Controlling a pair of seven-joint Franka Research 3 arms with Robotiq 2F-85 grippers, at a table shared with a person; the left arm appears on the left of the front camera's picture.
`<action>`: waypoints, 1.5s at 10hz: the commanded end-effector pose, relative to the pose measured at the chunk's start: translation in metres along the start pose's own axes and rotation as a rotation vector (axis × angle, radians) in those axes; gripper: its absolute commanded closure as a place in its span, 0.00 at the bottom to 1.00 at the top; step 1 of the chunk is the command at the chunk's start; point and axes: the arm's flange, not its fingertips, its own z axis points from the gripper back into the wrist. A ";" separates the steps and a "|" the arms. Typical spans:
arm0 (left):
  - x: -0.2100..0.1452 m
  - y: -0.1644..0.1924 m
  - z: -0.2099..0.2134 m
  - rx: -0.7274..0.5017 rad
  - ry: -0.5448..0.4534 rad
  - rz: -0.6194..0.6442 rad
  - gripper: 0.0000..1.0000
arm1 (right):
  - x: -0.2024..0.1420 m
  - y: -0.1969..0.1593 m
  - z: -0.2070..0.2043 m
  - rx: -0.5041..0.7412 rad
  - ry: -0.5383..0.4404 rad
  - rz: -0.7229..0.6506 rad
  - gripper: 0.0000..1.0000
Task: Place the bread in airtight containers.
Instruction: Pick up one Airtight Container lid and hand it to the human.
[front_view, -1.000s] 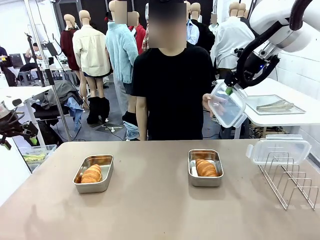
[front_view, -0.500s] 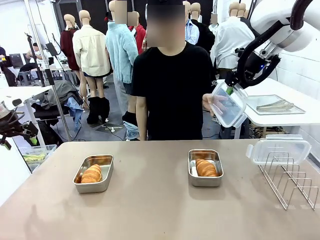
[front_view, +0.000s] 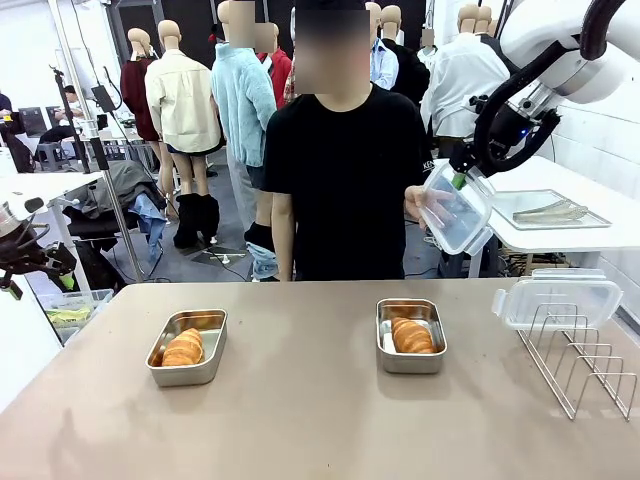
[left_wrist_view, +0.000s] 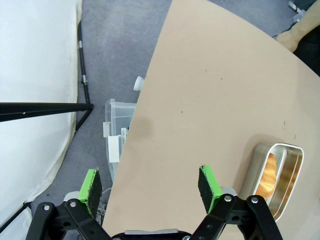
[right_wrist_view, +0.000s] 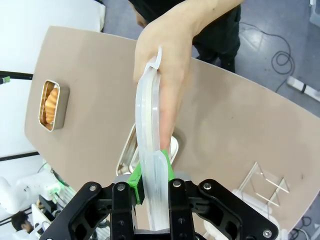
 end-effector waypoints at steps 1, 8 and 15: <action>0.000 0.002 0.001 0.002 -0.002 0.003 0.00 | -0.006 0.005 0.005 -0.014 0.007 0.034 0.62; 0.000 0.002 0.001 0.002 -0.002 0.003 0.00 | -0.126 0.018 0.064 -0.239 0.310 0.648 0.00; 0.000 0.002 0.001 0.002 -0.002 0.003 0.00 | -0.203 -0.018 0.048 -0.191 0.451 1.169 0.00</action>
